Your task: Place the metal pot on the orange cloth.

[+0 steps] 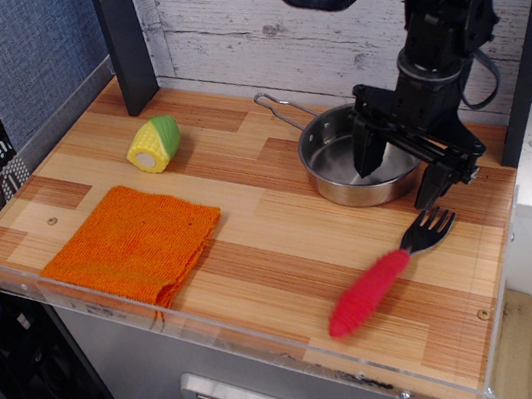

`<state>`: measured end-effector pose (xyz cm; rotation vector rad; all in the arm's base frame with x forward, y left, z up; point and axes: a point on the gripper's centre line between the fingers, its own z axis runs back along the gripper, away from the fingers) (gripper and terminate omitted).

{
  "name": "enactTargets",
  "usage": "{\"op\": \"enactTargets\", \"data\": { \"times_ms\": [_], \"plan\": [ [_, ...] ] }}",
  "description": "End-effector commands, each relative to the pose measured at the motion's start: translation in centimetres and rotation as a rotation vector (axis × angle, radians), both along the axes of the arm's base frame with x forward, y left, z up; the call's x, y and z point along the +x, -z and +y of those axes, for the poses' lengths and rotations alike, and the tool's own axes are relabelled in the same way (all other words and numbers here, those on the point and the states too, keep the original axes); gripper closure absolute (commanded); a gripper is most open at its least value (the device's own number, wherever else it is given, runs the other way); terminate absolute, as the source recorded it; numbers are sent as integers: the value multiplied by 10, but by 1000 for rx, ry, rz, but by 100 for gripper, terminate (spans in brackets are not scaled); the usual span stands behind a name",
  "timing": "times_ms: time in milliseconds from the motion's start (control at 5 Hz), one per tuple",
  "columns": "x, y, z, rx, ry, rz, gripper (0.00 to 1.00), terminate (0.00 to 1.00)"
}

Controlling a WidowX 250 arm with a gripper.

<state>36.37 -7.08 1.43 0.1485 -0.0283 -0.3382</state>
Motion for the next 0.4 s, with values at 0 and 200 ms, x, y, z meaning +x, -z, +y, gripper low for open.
{"op": "enactTargets", "data": {
  "times_ms": [0, 200],
  "plan": [
    [-2, -8, 4, -9, -17, -26, 100, 0],
    [-3, -25, 7, -16, -24, -56, 100, 0]
  ]
}}
